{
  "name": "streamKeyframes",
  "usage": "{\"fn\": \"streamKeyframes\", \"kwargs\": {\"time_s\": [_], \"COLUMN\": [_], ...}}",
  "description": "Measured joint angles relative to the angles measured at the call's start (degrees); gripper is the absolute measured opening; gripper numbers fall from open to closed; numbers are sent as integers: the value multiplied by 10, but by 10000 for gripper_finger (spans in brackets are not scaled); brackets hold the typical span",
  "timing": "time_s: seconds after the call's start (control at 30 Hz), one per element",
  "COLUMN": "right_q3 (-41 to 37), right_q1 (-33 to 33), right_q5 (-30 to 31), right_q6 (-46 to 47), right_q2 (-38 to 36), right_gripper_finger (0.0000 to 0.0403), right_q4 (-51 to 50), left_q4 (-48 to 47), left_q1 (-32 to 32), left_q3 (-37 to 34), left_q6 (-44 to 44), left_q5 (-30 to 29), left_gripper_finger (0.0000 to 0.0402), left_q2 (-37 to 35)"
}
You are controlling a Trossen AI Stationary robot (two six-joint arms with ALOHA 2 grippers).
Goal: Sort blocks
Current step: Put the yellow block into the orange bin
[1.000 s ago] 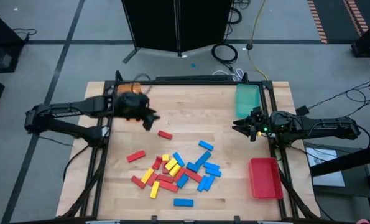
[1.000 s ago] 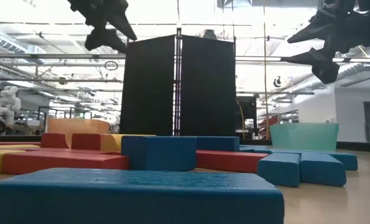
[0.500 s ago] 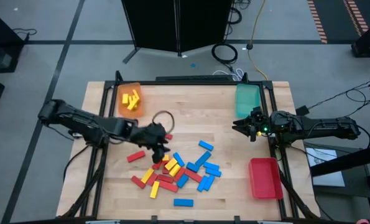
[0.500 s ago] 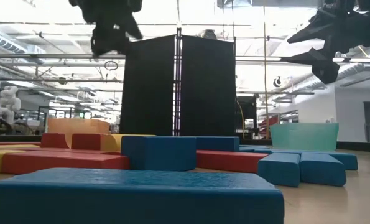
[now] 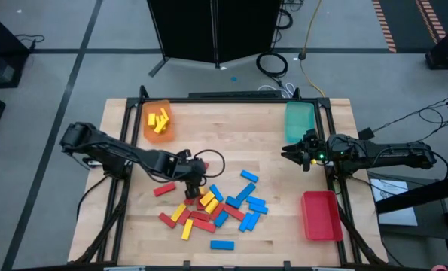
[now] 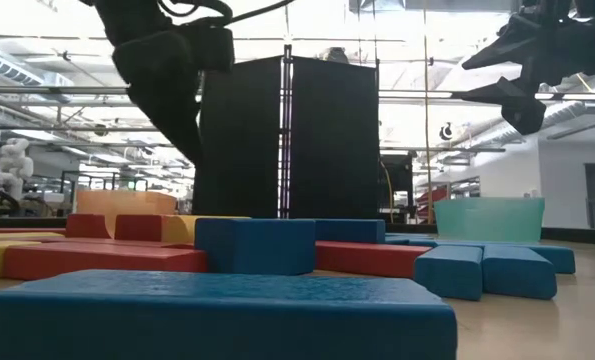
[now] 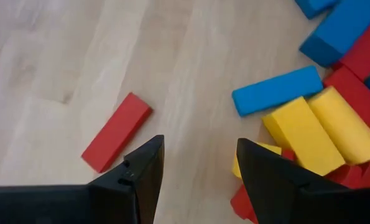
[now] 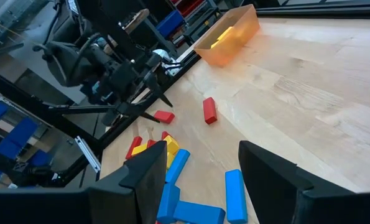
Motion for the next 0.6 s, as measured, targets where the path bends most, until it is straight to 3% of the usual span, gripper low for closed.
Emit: {"fn": "streamKeyframes", "kwargs": {"time_s": [0.2, 0.37, 0.6], "right_q3": [0, 0, 0], "right_q1": [0, 0, 0], "right_q5": [0, 0, 0], "right_q6": [0, 0, 0], "right_q2": [0, 0, 0], "right_gripper_finger": [194, 194, 194], "right_q4": [0, -3, -15], "left_q4": [8, 57, 117], "left_q1": [0, -6, -28], "left_q3": [0, 0, 0], "left_q6": [7, 6, 6], "left_q5": [26, 83, 117], "left_gripper_finger": [199, 199, 199], "left_q2": [16, 23, 29]}}
